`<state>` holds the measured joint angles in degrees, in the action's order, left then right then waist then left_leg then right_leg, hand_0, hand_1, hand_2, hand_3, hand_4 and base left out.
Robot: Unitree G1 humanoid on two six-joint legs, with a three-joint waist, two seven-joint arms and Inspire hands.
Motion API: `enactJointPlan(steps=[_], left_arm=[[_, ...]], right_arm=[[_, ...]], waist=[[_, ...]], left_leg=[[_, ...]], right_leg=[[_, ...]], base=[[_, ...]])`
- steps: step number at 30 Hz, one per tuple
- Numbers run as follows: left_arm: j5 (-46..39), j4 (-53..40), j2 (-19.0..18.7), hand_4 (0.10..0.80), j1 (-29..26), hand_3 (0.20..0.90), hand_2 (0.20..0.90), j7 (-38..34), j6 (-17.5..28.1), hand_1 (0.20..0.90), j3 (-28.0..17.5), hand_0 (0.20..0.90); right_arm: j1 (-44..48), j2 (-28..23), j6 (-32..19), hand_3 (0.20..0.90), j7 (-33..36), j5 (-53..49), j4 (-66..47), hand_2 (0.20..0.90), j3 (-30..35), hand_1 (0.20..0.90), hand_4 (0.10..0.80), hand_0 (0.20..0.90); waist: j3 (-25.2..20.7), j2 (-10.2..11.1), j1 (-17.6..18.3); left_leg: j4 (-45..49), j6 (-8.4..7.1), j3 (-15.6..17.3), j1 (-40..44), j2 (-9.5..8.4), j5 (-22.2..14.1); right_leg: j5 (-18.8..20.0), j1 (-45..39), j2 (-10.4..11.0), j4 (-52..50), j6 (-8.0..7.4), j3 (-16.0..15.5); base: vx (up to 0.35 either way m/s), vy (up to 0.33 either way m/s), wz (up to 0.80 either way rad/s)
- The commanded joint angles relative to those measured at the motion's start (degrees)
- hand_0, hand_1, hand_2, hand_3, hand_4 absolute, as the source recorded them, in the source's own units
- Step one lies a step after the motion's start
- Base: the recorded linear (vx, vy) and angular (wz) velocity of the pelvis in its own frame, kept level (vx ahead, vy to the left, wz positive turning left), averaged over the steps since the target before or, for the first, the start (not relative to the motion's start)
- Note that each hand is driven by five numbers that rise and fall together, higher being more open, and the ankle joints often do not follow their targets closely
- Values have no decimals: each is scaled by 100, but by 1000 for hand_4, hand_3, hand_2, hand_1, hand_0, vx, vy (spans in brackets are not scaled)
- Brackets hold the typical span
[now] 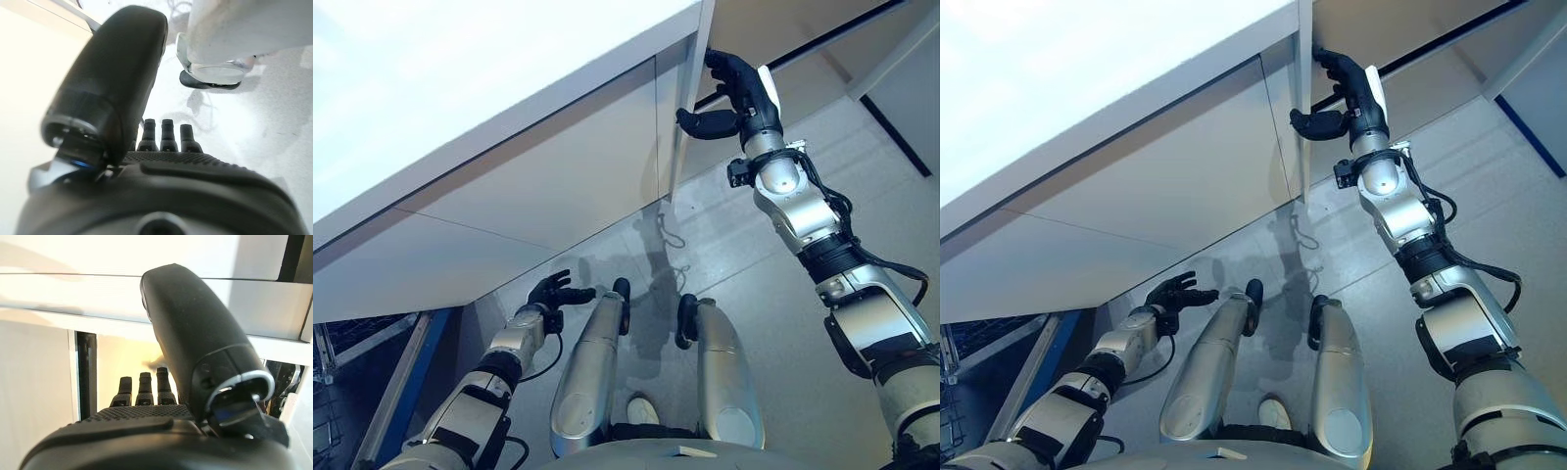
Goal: Put drinks into fridge and close the fridge
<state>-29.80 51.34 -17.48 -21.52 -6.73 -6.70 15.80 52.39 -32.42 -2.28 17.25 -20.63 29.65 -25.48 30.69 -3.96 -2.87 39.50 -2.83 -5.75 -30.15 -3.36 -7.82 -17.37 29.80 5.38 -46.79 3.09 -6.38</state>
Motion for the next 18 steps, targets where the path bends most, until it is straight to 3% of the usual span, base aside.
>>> enactJointPlan(steps=[1,4,7,8,11,18], left_arm=[[-192,-191,-126,800,453,900,900,-224,295,900,-118,900],[-137,-166,-103,800,628,900,900,-248,276,900,-216,900],[-33,-240,-84,800,1156,900,900,-112,150,900,-538,900],[-28,-246,-83,800,1191,900,900,-109,150,900,-541,900],[214,-236,15,800,1862,900,900,130,129,900,-888,900],[202,388,-29,800,2244,900,900,585,537,900,-1218,900]], right_arm=[[104,82,-840,900,425,133,-611,900,682,900,800,900],[-716,109,-945,900,395,118,-791,900,920,900,800,900],[-2716,323,-1184,900,24,136,-1126,900,1477,900,800,900],[-2798,330,-1171,900,7,139,-1146,900,1500,900,800,900],[-4500,701,-1031,900,-380,264,-702,900,1944,900,800,900],[-5436,1211,-586,900,-895,466,1548,900,2085,900,800,900]], waist=[[-375,281,26],[-552,350,133],[-977,494,331],[-996,498,331],[-1600,576,478],[-2137,627,572]], left_leg=[[-492,742,536,879,-250,-459],[-992,710,500,1220,-176,-301],[-1807,632,498,1900,-98,-66],[-1856,629,498,1946,-97,-48],[-2738,543,652,2663,-3,180],[-3801,422,909,3332,138,498]], right_leg=[[618,-722,-170,917,-101,239],[784,-1051,-156,1441,-139,264],[1062,-1803,-153,2496,-269,308],[1080,-1851,-155,2549,-275,308],[1364,-2588,-214,3550,-469,327],[1793,-3153,-295,4525,-656,281]], base=[[56,68,4],[57,35,2],[93,9,-7],[88,11,-8],[115,7,-23],[-2,-23,-18]])
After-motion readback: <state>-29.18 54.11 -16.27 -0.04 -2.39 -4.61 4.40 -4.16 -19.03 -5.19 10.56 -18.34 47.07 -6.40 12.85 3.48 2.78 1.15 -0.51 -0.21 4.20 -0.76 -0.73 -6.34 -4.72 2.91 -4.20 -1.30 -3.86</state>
